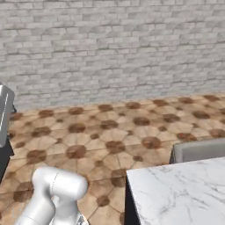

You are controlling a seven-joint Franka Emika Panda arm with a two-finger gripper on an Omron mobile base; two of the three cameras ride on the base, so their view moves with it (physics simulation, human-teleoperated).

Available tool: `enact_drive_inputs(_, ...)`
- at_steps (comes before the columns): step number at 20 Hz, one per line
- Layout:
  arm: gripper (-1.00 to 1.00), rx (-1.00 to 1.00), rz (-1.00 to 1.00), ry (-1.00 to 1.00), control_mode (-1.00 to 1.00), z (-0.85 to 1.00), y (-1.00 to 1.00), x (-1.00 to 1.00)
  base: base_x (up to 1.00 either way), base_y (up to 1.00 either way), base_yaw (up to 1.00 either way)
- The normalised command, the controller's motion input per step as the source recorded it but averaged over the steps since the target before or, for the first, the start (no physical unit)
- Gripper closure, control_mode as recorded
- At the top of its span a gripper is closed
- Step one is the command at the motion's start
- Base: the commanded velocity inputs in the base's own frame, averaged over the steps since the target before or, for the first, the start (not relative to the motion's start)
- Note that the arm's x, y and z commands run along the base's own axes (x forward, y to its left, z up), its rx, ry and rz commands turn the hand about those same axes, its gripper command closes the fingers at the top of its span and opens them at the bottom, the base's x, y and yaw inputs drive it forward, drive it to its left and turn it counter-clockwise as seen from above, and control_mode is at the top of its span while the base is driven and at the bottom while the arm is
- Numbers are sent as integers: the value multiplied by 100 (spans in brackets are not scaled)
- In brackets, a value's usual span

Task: Move the cutting board and knife to the sink. Then move spray from the cabinet to the counter.

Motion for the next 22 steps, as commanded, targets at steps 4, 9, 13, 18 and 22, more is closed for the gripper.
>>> enact_drive_inputs(4,-100,0,0,0,100,0,0,0,73,-95,2)
enact_drive_inputs(9,-100,0,0,0,100,0,0,0,92,-62,12)
enact_drive_inputs(13,-100,0,0,0,100,0,0,0,91,-9,44)
enact_drive_inputs(18,-100,0,0,0,100,0,0,0,74,0,66)
enact_drive_inputs(22,-100,0,0,0,100,0,0,0,79,0,63)
